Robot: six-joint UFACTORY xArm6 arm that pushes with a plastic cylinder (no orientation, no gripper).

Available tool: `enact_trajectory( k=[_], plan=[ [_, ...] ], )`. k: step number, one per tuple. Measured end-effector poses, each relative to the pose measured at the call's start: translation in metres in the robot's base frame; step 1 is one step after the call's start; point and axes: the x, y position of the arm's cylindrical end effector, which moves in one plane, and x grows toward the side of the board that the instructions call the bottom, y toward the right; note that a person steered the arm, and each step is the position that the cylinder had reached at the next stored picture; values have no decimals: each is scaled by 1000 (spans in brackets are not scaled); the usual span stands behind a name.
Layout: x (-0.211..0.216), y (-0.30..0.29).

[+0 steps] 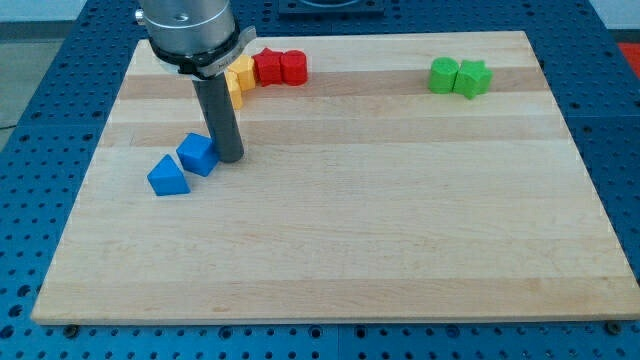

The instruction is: Separate the blue blocks from each other

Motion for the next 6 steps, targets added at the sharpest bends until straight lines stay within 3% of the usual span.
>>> enact_trajectory(
  k=[1, 2, 4, 6],
  plan=[
    [68, 4],
    [98, -42],
    [73, -86],
    [42, -46]
  ],
)
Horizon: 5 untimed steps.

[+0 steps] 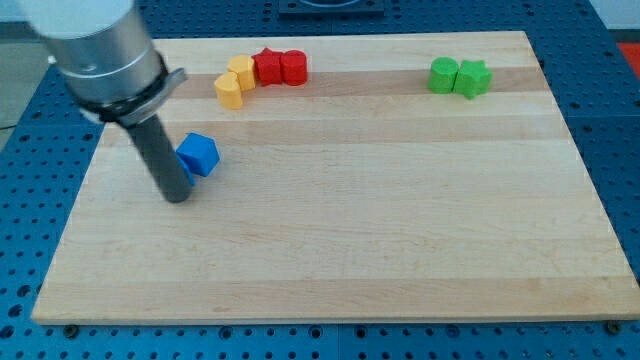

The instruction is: Separate the blue blocks from each other

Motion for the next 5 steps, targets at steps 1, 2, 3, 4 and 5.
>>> enact_trajectory(
  k=[1, 2, 3, 4, 5],
  plan=[
    [-46, 23],
    [-80, 24],
    [-73, 24],
    [-53, 20],
    [-51, -16]
  ],
)
